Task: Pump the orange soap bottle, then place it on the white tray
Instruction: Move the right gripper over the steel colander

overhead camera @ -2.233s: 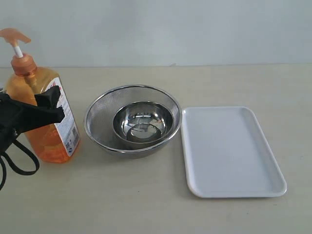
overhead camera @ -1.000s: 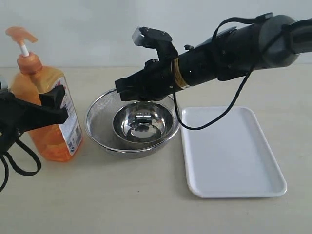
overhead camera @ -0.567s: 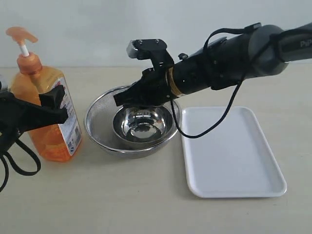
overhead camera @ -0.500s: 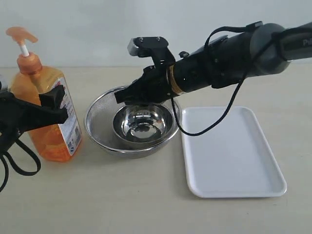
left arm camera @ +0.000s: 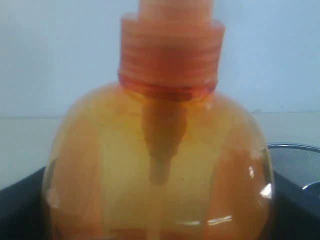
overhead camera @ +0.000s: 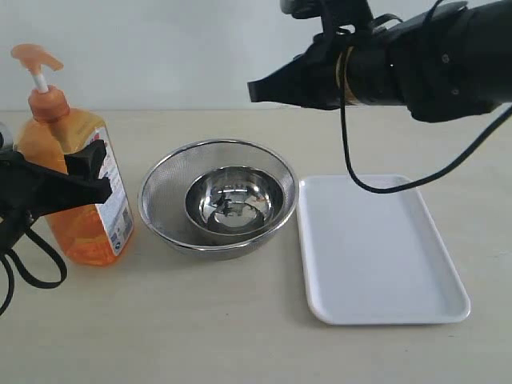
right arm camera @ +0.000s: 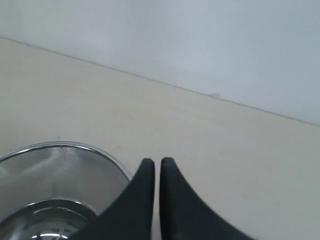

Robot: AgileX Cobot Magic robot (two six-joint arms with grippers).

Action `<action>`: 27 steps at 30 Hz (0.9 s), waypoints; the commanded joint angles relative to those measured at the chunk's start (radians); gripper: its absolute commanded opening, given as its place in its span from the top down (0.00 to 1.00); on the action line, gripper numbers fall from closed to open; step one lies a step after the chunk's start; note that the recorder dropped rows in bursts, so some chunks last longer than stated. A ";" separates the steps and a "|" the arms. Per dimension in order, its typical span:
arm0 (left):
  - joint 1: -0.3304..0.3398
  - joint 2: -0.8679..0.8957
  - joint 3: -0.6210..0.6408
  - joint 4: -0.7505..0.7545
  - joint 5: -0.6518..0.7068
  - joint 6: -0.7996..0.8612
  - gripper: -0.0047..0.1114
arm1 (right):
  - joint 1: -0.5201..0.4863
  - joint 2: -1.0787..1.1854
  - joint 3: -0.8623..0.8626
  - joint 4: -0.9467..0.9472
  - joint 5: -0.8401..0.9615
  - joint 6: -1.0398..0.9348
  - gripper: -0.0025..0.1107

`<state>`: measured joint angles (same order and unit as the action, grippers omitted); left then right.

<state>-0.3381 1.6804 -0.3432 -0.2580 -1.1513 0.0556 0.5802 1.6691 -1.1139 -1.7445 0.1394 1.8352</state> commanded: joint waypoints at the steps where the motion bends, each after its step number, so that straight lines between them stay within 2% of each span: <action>1: -0.004 -0.008 -0.011 -0.001 -0.070 0.006 0.92 | 0.010 -0.045 0.026 0.000 -0.005 -0.019 0.98; 20: -0.004 -0.008 -0.011 -0.005 -0.070 -0.010 0.92 | 0.010 -0.052 0.026 0.000 -0.050 -0.018 0.98; 27: -0.004 -0.008 -0.011 -0.007 -0.070 -0.010 0.92 | 0.010 -0.052 0.026 0.000 -0.132 -0.010 0.98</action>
<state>-0.3381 1.6804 -0.3432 -0.2631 -1.1513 0.0387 0.5879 1.6284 -1.0928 -1.7424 0.0350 1.8252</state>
